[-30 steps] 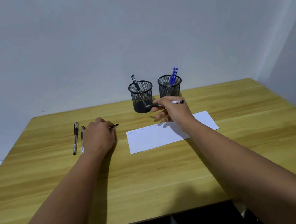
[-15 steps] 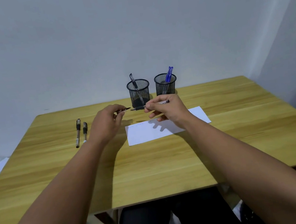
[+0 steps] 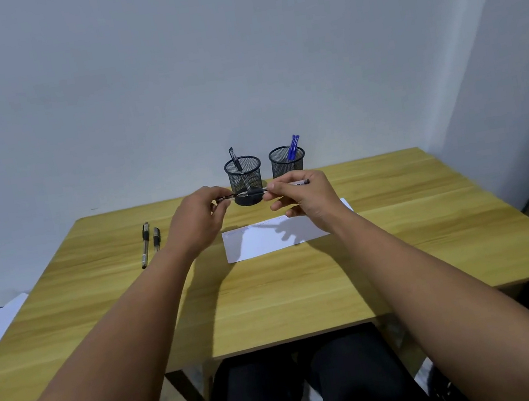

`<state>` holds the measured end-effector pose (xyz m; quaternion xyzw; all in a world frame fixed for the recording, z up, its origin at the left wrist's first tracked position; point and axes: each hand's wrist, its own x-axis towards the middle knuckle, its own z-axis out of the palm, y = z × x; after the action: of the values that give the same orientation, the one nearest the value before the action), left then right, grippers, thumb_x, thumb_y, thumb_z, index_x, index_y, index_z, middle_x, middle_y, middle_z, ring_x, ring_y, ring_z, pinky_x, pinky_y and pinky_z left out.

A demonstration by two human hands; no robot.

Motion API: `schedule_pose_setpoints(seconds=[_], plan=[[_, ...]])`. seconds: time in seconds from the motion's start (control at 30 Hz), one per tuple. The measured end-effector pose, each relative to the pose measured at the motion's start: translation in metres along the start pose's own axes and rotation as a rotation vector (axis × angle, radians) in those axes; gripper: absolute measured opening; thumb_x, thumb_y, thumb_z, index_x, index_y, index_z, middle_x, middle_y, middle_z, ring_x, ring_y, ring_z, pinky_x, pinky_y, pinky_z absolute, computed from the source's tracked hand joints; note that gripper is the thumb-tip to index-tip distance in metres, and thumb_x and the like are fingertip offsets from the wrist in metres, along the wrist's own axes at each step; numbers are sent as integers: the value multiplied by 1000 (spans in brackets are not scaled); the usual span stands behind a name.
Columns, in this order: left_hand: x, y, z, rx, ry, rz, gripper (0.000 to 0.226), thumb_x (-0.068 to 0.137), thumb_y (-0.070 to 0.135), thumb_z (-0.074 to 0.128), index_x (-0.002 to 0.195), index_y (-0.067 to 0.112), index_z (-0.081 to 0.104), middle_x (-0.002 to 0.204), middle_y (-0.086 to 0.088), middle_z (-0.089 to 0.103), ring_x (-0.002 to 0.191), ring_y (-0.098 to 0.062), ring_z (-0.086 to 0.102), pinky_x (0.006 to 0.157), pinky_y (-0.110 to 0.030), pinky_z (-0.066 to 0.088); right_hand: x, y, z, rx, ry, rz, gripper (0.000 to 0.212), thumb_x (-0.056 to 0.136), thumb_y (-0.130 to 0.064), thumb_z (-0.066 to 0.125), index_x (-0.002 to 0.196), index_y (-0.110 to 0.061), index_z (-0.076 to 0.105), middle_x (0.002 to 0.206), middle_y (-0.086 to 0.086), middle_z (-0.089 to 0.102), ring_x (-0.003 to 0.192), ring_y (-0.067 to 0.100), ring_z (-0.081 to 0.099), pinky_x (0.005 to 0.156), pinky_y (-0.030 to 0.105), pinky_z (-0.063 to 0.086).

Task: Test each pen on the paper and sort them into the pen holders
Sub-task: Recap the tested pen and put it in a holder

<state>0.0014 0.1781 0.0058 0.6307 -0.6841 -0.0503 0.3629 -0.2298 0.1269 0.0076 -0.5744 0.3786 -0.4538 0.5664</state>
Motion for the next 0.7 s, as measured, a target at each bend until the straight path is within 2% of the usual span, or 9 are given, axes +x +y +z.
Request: schedule_pose_setpoints(seconds=[0.17,0.3,0.37,0.43,0.5,0.57,0.7], plan=[[-2,15,-3,-89,-38,9,18,98,23,65,112,20,75,100,6,74,87,-17,66,81,-34,53,-7,-4,2,5,-47,37,5,93,-19,82,95,-14,81,92,9,82,64,13,70,53,21,50],[0,29,-10,-420,36,-154,17,94,18,71,109,14,77,88,-2,76,74,-8,69,69,-17,49,-10,-7,-3,-5,-40,68,11,90,-21,86,100,-15,84,91,4,81,62,9,60,52,19,44],[2,34,-13,-577,93,-233,12,93,17,72,102,12,77,86,-4,77,73,-9,70,69,-19,51,-11,-9,-5,-10,-74,84,10,90,-17,85,100,-14,84,91,4,81,61,8,59,51,18,42],[4,41,-14,-741,137,-309,9,91,17,74,96,10,77,80,-3,76,73,-13,71,76,-28,57,-11,-9,-5,22,-71,74,10,91,-15,84,101,-13,83,91,3,81,62,7,59,51,18,43],[4,49,-12,-903,168,-363,15,91,17,75,98,4,77,82,-8,74,76,-17,69,83,-33,60,-10,-9,-3,65,-30,48,14,91,-13,83,105,-12,83,93,5,82,62,6,59,51,18,44],[2,56,-9,-1030,165,-381,20,94,17,72,104,1,75,92,-14,74,82,-18,70,84,-31,60,-9,-9,-4,103,8,32,17,92,-12,82,109,-9,81,96,7,81,62,7,59,52,18,45],[1,58,-2,-1032,156,-418,14,97,16,67,104,9,76,94,-10,74,84,-15,70,81,-27,58,-6,-2,-6,13,-20,29,17,96,-13,79,112,-9,81,91,2,81,61,7,56,51,17,45]])
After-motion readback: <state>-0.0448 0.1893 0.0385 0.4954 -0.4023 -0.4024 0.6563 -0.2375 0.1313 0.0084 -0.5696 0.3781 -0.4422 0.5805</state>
